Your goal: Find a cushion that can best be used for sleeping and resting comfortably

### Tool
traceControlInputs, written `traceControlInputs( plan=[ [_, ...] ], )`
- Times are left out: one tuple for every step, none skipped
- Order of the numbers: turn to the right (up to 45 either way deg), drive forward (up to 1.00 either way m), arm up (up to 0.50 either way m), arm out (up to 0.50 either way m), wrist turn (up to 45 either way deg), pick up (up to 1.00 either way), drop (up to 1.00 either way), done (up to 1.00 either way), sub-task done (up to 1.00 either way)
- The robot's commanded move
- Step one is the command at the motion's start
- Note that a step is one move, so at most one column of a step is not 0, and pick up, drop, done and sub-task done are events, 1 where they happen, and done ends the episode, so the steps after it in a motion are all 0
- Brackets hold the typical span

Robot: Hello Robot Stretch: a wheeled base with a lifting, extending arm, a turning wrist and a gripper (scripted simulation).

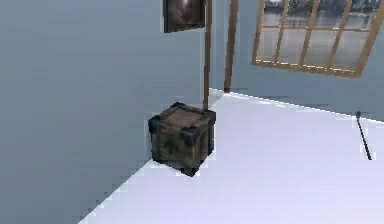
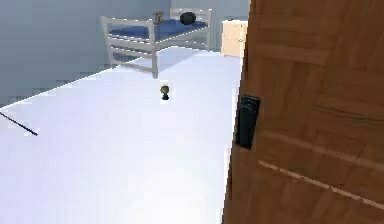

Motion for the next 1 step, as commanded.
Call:
traceControlInputs(
  plan=[
    [45.0,0.0,0.0,0.0,0.0,0.0,0.0,0.0,0.0]
  ],
)
